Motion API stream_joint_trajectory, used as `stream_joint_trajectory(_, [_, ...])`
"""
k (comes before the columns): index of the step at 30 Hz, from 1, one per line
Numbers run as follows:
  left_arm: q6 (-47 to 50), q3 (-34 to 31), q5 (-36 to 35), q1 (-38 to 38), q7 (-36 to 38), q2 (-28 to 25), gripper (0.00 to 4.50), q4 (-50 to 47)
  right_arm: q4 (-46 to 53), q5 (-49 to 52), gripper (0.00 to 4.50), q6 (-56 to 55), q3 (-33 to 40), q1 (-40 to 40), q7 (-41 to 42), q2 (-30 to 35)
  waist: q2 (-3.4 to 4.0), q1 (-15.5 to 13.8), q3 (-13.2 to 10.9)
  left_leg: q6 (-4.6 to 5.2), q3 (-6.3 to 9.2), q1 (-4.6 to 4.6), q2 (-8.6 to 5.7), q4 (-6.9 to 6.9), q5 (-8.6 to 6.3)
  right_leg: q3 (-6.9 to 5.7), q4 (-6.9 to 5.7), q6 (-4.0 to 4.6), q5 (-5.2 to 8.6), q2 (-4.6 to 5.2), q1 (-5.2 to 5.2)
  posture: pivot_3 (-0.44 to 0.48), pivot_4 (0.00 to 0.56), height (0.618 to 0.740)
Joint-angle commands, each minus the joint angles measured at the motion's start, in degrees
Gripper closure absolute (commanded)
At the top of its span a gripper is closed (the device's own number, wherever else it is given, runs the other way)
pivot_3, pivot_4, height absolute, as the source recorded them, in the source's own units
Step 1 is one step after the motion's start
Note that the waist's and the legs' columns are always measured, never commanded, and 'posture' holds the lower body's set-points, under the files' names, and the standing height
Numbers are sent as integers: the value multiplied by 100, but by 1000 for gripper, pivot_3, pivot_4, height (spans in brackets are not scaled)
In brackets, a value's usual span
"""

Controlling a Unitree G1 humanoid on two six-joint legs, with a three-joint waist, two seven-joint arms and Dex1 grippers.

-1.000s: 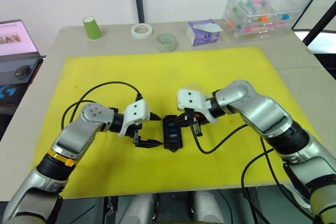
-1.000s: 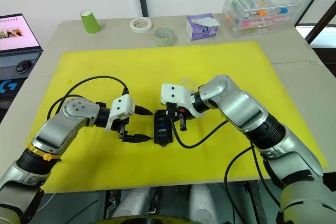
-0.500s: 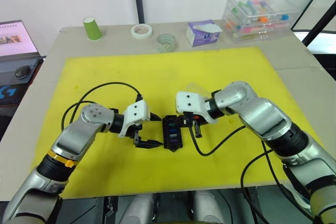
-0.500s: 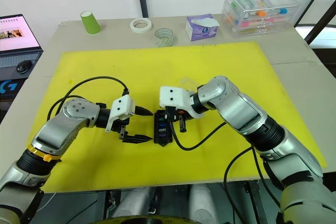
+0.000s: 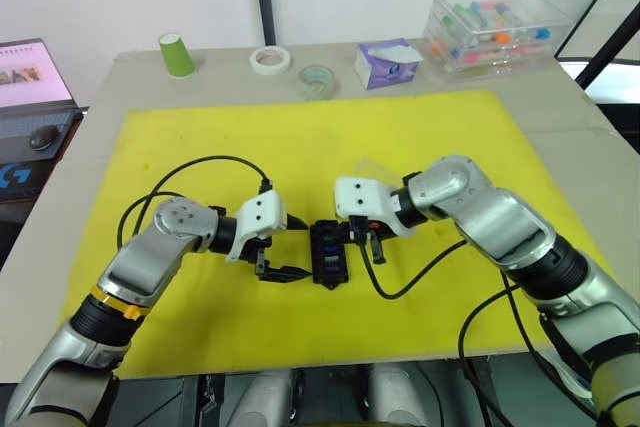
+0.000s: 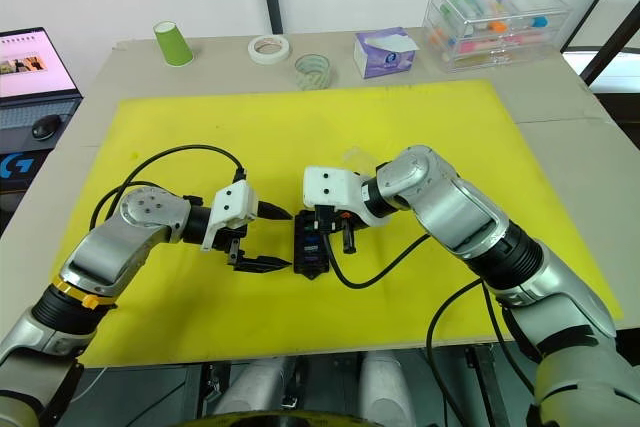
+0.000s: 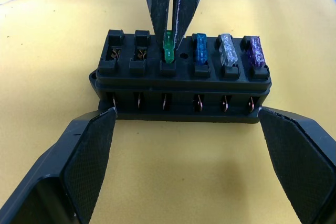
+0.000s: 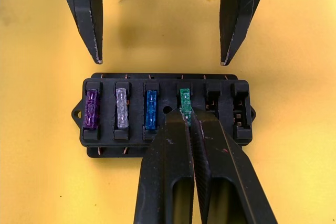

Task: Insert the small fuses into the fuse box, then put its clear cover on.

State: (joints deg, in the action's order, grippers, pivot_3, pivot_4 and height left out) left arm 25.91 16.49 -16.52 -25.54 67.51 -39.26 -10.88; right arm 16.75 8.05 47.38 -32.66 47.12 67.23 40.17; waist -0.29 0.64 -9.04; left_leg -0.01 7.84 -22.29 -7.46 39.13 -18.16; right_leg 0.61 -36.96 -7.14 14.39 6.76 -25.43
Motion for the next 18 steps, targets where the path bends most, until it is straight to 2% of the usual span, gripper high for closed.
stream_joint_trajectory(1, [-36, -43, 5, -46, 26, -36, 16, -159, -89, -122, 4500, 77, -291, -150, 38, -14, 0, 0, 0, 0, 0, 0, 0, 0, 0, 0, 0, 0, 0, 0, 0, 0, 150, 740])
stream_joint_trajectory(8, [-16, -58, 0, -18, 17, -45, 16, -190, -111, -139, 4500, -59, -152, -19, 18, -58, 0, 4, 0, 0, 0, 0, 0, 0, 0, 0, 0, 0, 0, 0, 0, 0, 150, 740])
stream_joint_trajectory(9, [-20, -58, 2, -14, 18, -48, 0, -190, -99, -127, 3985, -52, -132, -6, 19, -67, 0, 4, 0, 0, 0, 0, 0, 0, 0, 0, 0, 0, 0, 0, 0, 0, 150, 740])
stream_joint_trajectory(11, [-27, -61, 6, -13, 24, -56, 0, -186, -90, -103, 3491, -41, -64, 37, -4, -116, 0, -2, 0, 0, 0, 0, 0, 0, 0, 0, 0, 0, 0, 0, -1, 0, 150, 740])
stream_joint_trajectory(18, [-15, -71, -8, 8, 0, -47, 0, -216, 4, -49, 3491, -29, 80, 136, 43, -110, 0, 1, 0, 0, 0, 0, 0, 1, 0, 0, -1, 0, 0, 0, -1, 0, 150, 740])
